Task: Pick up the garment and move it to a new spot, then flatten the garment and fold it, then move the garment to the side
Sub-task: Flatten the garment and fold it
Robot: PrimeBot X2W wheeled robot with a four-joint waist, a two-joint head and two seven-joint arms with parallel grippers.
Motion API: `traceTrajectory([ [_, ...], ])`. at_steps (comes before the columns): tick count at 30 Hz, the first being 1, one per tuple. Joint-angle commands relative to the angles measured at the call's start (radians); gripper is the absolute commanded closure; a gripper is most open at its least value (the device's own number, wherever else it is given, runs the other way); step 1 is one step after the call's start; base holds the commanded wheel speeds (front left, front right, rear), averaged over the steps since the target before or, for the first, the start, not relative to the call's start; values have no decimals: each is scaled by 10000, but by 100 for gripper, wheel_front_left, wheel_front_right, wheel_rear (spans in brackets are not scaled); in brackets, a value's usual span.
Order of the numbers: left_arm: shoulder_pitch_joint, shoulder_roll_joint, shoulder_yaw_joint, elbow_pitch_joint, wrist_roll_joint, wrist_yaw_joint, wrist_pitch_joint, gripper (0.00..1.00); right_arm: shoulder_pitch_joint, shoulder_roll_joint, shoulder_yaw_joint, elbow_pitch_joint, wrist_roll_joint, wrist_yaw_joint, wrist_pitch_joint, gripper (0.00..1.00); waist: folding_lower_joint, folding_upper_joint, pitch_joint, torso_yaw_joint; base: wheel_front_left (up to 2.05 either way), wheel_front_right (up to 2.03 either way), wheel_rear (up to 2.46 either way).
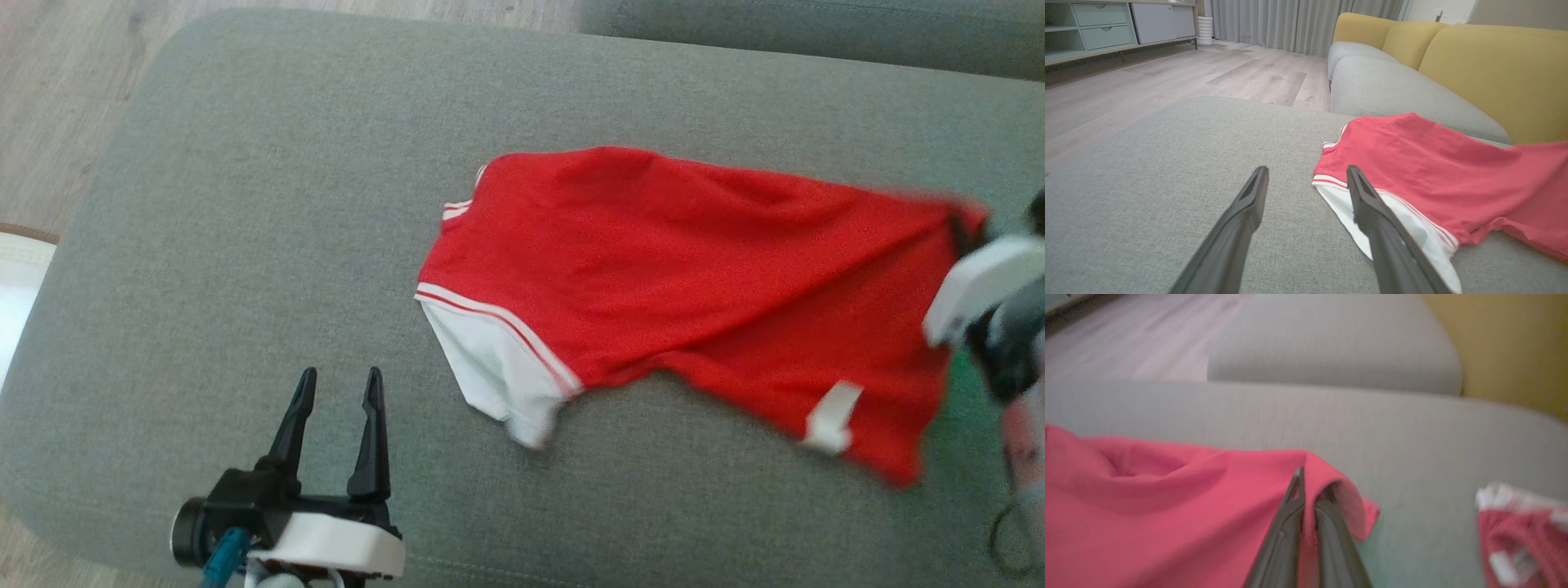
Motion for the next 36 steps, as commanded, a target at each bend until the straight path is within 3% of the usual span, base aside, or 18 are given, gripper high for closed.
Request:
traceTrajectory([
  [1,-467,55,393,-261,79,15,-148,0,-847,-374,16,-257,-381,65,-487,100,-1,0,25,22,0,0,0],
  [7,-524,-35,326,-159,106,-47,-161,0,-1864,-498,-329,687,-1357,65,-1403,100,-1,0,61,134,0,0,0],
  [8,-553,-66,298,-133,121,-60,-164,0,-2075,-458,-449,1054,-1664,65,-1615,14,-1,0,83,143,0,0,0],
  [9,-566,-80,284,-127,129,-61,-165,0,-2170,-434,-516,1203,-1811,65,-1737,0,-1,0,97,139,0,0,0],
  [16,-576,-111,236,7,136,-101,-172,0,-2480,-291,-450,1995,-2256,65,-2821,0,-1,0,-83,-66,0,0,0],
  [22,-574,-80,242,165,105,-144,-170,0,-2160,69,-47,1825,-2090,65,-3782,0,-1,0,-639,-573,0,0,0],
  [29,-263,-58,235,331,-40,-125,-155,0,-790,686,438,667,-1615,65,-4351,0,-1,0,-1415,-1226,0,0,0],
  [36,141,-42,283,445,-181,-52,-163,0,1428,1476,-11,-1163,-1487,65,-4518,0,-1,0,-1991,-1603,0,0,0],
])
